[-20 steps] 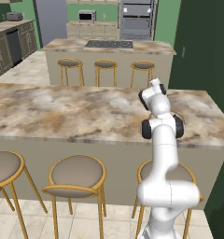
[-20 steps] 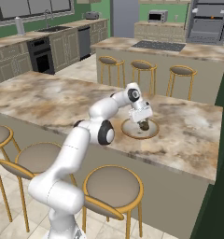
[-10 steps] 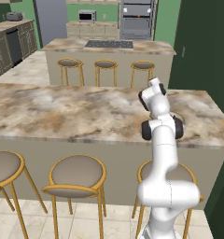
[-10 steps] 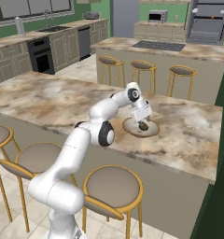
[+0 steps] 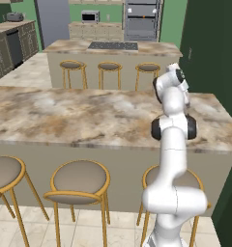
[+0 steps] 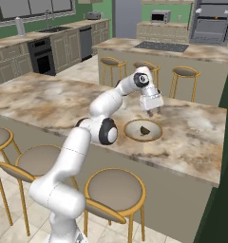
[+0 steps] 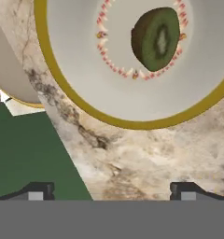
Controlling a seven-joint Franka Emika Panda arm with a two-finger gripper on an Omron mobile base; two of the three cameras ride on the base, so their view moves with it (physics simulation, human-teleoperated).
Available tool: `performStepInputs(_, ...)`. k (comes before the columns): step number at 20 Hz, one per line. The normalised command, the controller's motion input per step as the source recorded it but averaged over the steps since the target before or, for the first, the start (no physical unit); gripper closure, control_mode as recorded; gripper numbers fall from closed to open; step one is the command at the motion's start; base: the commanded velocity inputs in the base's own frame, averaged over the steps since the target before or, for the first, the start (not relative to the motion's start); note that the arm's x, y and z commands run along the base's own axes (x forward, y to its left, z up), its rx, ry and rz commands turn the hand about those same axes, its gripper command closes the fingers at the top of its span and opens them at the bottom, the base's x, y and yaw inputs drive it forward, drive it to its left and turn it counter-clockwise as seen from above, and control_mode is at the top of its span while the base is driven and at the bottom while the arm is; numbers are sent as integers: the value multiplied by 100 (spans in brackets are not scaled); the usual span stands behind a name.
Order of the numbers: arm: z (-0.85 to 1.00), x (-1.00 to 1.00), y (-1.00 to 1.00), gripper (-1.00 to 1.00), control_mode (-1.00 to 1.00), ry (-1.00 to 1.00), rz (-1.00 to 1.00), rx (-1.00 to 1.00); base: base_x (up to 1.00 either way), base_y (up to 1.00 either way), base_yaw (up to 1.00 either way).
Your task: Retrieve the kiwi and tangerine from the fridge and place them into the bowl on the dining table.
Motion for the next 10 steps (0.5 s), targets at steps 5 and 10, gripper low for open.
performStepInputs(5,100,-97,4,-100,-100,-9,-2,-5,0,0,0)
performStepInputs(10,52,-100,49,-100,-100,-51,-1,-11,0,0,0)
